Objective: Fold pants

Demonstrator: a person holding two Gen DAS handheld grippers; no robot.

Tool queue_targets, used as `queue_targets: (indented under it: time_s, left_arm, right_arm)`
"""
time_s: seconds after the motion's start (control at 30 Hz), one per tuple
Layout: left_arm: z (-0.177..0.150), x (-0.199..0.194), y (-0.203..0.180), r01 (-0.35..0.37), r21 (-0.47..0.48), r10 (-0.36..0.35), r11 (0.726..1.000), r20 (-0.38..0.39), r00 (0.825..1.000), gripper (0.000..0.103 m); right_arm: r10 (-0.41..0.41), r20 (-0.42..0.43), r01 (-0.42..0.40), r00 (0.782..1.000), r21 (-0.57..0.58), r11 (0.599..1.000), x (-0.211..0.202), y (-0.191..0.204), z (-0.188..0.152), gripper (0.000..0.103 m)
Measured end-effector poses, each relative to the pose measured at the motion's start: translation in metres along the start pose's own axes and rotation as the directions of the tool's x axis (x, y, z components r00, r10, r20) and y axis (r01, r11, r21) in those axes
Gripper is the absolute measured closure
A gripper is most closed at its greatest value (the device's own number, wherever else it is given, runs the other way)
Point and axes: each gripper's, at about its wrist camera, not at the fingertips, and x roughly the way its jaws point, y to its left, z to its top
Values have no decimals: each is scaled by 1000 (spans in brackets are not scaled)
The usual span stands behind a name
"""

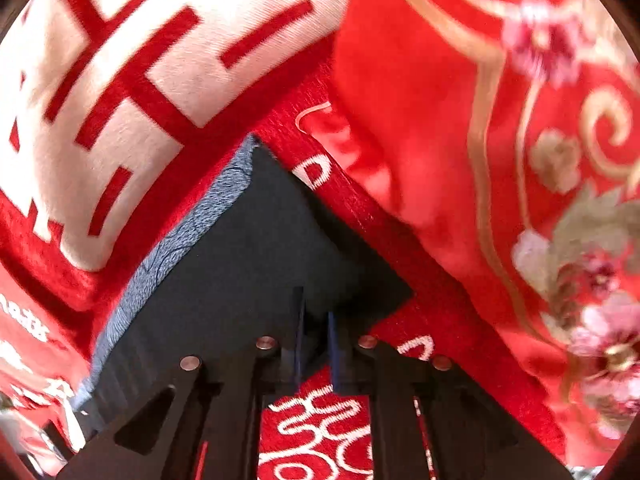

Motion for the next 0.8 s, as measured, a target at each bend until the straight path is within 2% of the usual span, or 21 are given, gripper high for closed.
queue_targets:
  time_s: [0.07, 0.13, 0.17, 0.2, 0.23, 0.33, 0.4, 0.47, 0.53, 0.57, 0.67, 0.7, 0.73, 0.8]
  left_arm:
    - [1, 1, -1, -13, -8, 12, 1000, -11, 1000, 0]
    - [9, 1, -2, -21, -13, 20, 1000, -43, 999, 0]
    - [14, -1, 1, -27, -15, 26, 1000, -39, 999, 0]
    - [19, -7, 4, -36, -28, 36, 999, -12, 999, 0]
    - [29, -13, 11, -39, -53, 40, 998, 21, 999, 0]
    - [53, -4, 20, -38, -85, 39, 996, 20, 999, 0]
    - [65, 14, 23, -65, -80, 66, 995, 11, 998, 0]
    - [76, 26, 17, -109, -84, 109, 990, -1, 994, 0]
    - [83, 40, 22, -103, -121, 102, 987, -17, 995, 0]
    - [85, 48, 25, -104, -129, 102, 986, -23, 995, 0]
    - [92, 56, 33, -128, -121, 126, 984, -21, 992, 0]
    - [94, 54, 36, -138, -118, 136, 983, -26, 990, 0]
    - [96, 55, 48, -142, -118, 140, 983, -24, 990, 0]
    - [95, 49, 68, -149, -126, 149, 981, -10, 989, 0]
  right_arm:
    - [-44, -6, 44, 999, -45, 998, 0, -3, -6, 93]
    - [-54, -37, 52, 998, -73, 996, 6, -11, -12, 89]
    - [-63, -27, 60, 998, -101, 993, 1, -9, -11, 82]
    - [-107, -15, 105, 994, -120, 987, -6, -7, -11, 61]
    - [-152, 18, 153, 988, -140, 978, -18, -8, -10, 55]
    - [-155, 128, 182, 980, -239, 954, -50, 12, -14, 55]
    - [-111, 98, 139, 989, -359, 923, -44, 38, -17, 55]
    - [-97, 67, 116, 993, -427, 897, -24, 65, -17, 55]
    - [-83, 34, 89, 996, -477, 874, 1, 89, -11, 55]
    - [-105, 29, 105, 994, -513, 852, 18, 99, -8, 55]
    - [-148, 31, 141, 988, -545, 826, 51, 111, -4, 54]
    - [-127, 56, 137, 990, -547, 826, 51, 109, -1, 49]
    - [-141, 64, 153, 988, -546, 824, 51, 109, 3, 43]
    - [-187, 47, 184, 981, -511, 839, 47, 103, 10, 41]
